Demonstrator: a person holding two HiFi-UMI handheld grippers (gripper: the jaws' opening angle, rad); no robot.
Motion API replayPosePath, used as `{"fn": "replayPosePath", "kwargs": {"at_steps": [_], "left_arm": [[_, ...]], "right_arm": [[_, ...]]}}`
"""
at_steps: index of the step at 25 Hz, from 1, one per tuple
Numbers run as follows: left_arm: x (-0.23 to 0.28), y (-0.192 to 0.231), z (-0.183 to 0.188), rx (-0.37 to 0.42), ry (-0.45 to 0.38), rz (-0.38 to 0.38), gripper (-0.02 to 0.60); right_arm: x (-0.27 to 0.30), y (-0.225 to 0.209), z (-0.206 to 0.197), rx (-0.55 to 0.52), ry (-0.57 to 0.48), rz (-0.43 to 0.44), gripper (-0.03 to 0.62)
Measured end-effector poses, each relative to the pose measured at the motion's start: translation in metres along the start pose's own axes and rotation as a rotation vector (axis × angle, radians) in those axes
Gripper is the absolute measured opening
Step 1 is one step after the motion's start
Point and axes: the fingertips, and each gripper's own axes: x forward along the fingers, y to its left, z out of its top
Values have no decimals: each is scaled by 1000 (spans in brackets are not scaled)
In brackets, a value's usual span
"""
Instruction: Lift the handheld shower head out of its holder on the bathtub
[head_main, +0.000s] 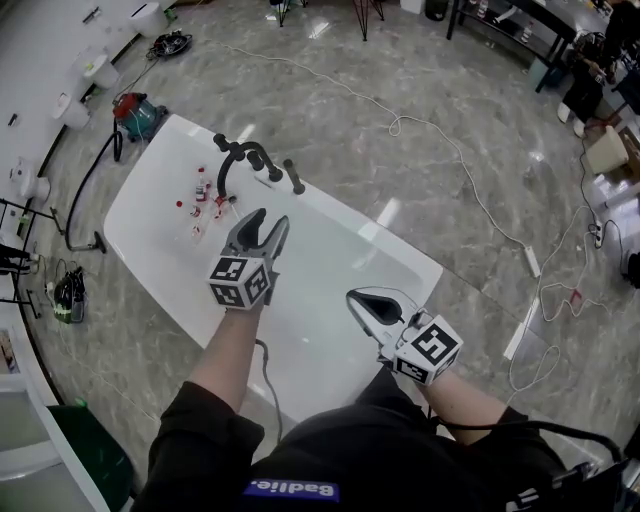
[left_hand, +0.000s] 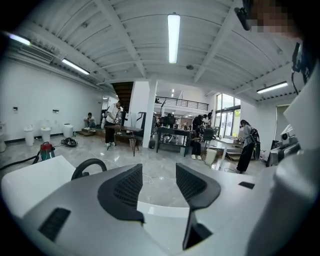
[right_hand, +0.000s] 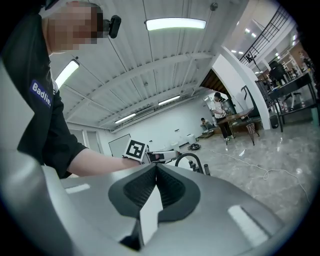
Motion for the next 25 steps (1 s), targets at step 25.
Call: {"fn": "replayPosePath", "kwargs": {"at_steps": [25], "left_arm": [[189,111,-92,-73,220,142,212]], "right_arm": [[26,-94,-12,78,-3,-31,0]]}}
